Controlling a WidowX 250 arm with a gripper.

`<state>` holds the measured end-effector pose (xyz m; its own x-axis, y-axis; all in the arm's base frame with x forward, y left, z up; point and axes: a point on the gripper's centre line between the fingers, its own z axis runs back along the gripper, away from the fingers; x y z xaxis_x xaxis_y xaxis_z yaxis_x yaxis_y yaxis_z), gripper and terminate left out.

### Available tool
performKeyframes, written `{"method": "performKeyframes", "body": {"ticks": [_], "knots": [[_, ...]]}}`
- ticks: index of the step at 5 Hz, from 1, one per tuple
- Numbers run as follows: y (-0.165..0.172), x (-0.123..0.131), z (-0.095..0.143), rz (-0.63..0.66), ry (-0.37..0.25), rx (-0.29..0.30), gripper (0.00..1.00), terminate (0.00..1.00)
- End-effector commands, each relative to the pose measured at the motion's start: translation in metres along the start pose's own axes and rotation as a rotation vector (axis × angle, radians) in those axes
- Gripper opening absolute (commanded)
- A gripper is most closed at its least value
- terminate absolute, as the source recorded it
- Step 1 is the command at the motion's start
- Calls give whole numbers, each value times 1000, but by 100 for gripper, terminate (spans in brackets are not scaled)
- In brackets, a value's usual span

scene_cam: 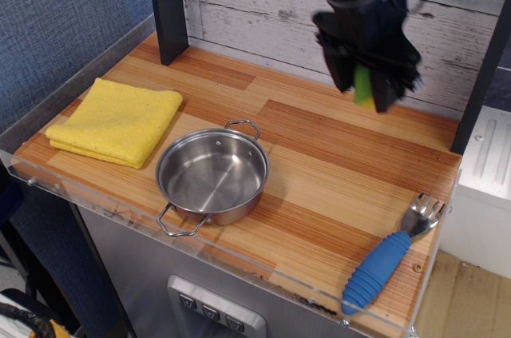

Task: Move the corn and place on top of yellow towel

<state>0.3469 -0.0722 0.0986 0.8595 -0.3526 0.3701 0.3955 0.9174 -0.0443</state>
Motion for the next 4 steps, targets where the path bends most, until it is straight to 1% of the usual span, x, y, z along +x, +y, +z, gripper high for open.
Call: {"method": "performKeyframes", "body": {"ticks": [1, 2, 3, 4], "knots": [[59, -52, 60, 133, -43, 102, 0, 0], [93, -82, 70, 233, -35, 132, 0, 0], [130, -107, 72, 313, -15, 174, 0, 0], [160, -125, 73, 379, 0, 205, 0, 0]]}}
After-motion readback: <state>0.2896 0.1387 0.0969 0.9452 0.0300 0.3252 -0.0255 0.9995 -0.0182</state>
